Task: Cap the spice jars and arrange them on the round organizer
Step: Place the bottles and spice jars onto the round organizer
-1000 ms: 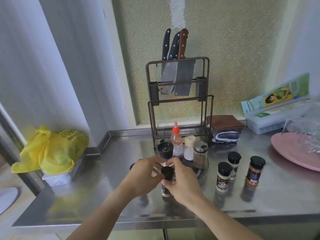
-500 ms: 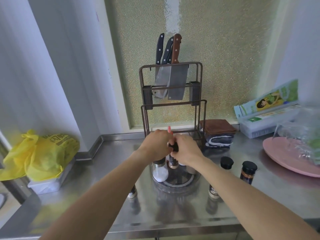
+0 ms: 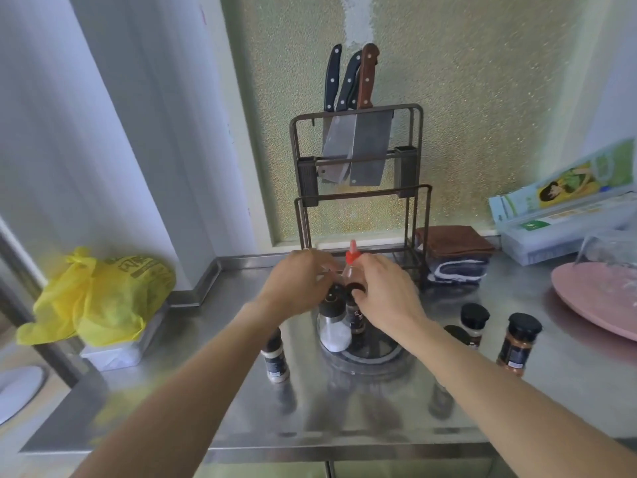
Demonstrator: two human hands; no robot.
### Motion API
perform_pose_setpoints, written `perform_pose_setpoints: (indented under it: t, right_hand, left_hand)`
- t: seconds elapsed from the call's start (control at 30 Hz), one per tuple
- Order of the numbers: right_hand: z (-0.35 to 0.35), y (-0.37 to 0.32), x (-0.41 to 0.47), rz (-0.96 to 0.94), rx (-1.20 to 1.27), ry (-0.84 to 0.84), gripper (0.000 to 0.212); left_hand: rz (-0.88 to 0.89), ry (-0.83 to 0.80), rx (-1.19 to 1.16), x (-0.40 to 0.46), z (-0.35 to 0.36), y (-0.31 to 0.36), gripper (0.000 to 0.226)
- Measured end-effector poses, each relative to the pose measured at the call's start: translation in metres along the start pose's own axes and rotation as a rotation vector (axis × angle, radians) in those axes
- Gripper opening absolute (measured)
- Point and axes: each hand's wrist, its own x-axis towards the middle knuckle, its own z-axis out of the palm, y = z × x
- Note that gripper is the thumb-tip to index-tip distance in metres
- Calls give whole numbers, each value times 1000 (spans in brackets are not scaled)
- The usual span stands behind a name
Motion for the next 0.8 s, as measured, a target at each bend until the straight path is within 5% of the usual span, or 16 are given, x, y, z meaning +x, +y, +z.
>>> perform_pose_setpoints:
  t: [0.2, 0.33, 0.63, 0.8]
  right_hand:
    - [36, -63, -36, -133, 205, -191, 38]
    - [72, -94, -37, -116, 242, -283, 47]
    - [-15, -70, -23, -165, 197, -157, 46]
    - [-76, -26, 1, -91, 79, -135, 43]
  left_hand:
    - [-412, -123, 11, -67, -21, -50, 28]
    - [-663, -223, -351, -96, -6, -65, 24]
    - [-438, -45, -567, -75, -41, -11, 18]
    - [-169, 0, -265, -18, -45, 47, 22]
